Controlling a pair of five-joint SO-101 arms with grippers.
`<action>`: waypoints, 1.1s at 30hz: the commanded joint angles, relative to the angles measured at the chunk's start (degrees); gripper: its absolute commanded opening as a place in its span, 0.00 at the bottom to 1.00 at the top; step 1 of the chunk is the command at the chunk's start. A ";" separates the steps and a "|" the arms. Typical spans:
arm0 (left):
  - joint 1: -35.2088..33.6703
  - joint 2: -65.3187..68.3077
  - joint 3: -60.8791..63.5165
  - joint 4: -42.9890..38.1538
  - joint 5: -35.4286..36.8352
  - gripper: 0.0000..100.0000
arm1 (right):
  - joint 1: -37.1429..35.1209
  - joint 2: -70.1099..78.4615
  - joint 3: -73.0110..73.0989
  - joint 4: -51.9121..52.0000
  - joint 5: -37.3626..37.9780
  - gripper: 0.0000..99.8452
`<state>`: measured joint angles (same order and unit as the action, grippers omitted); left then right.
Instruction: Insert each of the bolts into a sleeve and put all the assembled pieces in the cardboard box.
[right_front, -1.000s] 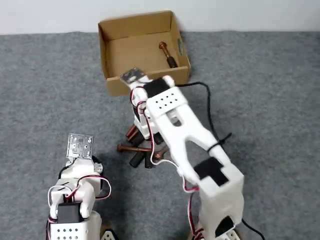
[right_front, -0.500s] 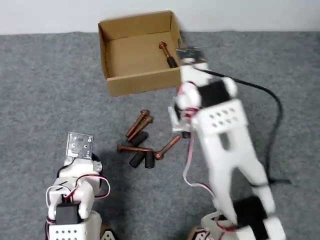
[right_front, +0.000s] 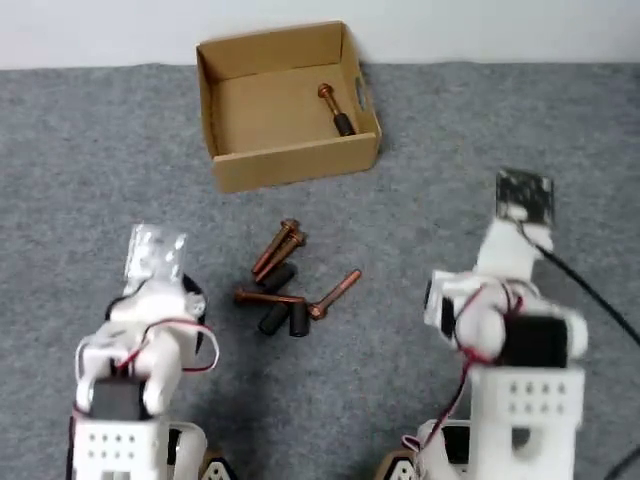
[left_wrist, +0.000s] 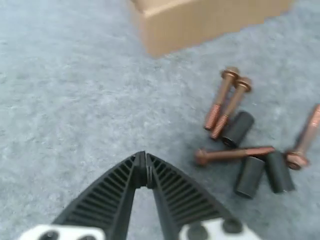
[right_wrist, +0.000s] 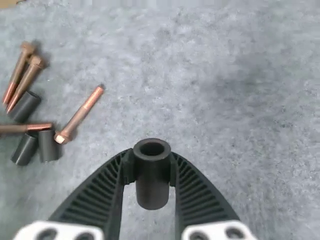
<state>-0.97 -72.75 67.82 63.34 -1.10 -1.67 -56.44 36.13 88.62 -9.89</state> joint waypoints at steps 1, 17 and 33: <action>3.96 12.22 -9.54 -1.05 -0.18 0.01 | 1.27 -9.01 5.54 -2.15 0.00 0.01; 12.13 43.96 -33.63 -1.05 -10.02 0.01 | 3.12 -39.43 25.58 -3.03 -0.35 0.01; 15.65 91.43 -78.02 22.59 -12.84 0.02 | 2.86 -41.98 26.64 -3.47 -0.44 0.01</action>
<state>14.33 13.14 -0.22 82.59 -13.41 0.79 -98.29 63.03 86.59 -9.89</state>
